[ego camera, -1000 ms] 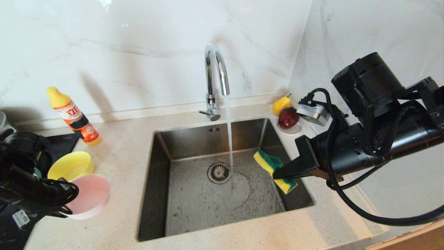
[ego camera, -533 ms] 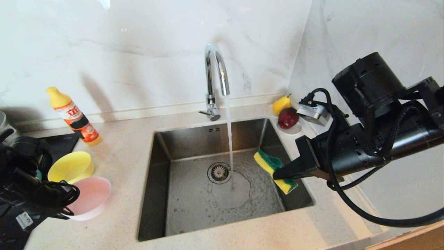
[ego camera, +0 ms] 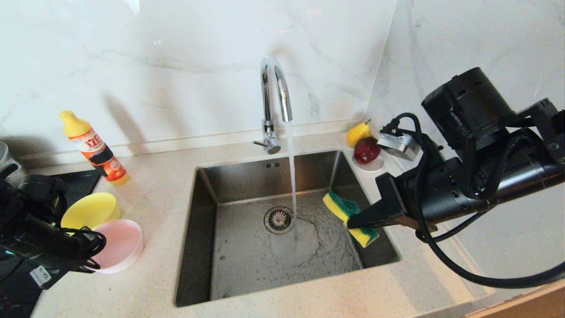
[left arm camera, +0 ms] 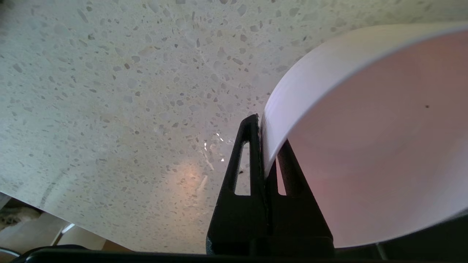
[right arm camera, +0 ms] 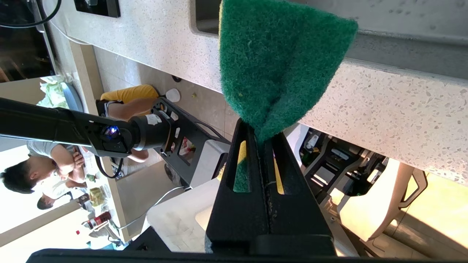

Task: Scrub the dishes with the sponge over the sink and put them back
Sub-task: Place the bowl on the table

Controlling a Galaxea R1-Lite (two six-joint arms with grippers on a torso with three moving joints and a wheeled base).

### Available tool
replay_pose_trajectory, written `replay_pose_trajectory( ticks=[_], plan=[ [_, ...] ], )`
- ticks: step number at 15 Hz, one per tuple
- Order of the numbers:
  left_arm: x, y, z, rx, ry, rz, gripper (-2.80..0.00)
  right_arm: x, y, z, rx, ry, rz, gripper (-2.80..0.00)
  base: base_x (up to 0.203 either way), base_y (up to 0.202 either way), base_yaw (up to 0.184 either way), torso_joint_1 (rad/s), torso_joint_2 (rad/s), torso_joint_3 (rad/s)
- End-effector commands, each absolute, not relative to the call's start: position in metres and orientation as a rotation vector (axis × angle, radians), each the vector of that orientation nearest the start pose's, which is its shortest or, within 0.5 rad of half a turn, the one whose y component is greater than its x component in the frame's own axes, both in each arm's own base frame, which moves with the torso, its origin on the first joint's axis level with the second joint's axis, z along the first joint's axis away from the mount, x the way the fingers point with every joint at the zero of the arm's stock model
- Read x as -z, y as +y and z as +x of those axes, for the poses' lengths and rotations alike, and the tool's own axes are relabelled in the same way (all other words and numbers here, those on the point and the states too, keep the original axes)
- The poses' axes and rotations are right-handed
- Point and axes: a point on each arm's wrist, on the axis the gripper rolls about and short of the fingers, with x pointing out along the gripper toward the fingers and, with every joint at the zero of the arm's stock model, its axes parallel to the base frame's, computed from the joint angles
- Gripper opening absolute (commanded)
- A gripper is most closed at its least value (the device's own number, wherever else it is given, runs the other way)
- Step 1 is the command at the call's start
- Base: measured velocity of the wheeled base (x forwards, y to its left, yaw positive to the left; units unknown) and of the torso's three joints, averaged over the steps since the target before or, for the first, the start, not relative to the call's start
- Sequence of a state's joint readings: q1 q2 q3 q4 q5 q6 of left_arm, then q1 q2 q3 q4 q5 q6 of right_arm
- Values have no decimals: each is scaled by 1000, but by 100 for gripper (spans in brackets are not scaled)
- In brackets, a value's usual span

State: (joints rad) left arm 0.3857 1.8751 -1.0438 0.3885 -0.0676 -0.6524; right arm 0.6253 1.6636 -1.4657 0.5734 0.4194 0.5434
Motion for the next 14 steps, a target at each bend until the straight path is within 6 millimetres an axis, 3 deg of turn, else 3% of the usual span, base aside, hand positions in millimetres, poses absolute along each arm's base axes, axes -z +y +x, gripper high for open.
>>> replay_pose_trajectory(
  ticks=[1, 2, 3, 7, 12, 13, 14],
  plan=[
    [-106, 112, 279, -677, 1095, -847, -280, -269, 174, 226, -745, 1049, 387, -280, 0, 0, 0, 0, 0, 0],
    [-106, 112, 279, -678, 1095, -845, -280, -268, 175, 226, -744, 1052, 387, -280, 0, 0, 0, 0, 0, 0],
    [-107, 112, 278, -677, 1090, -844, 0, -268, 175, 226, -744, 1052, 387, -280, 0, 0, 0, 0, 0, 0],
    [-134, 109, 272, -651, 1002, -839, 0, -267, 174, 226, -742, 1055, 386, -280, 0, 0, 0, 0, 0, 0],
    [-203, 98, 244, -581, 771, -796, 0, -269, 173, 224, -743, 1049, 387, -280, 0, 0, 0, 0, 0, 0],
    [-216, 95, 237, -554, 736, -758, -280, -269, 173, 224, -744, 1048, 387, -280, 0, 0, 0, 0, 0, 0],
    [-228, 92, 230, -513, 707, -690, -280, -270, 173, 224, -744, 1044, 387, -280, 0, 0, 0, 0, 0, 0]
  ],
)
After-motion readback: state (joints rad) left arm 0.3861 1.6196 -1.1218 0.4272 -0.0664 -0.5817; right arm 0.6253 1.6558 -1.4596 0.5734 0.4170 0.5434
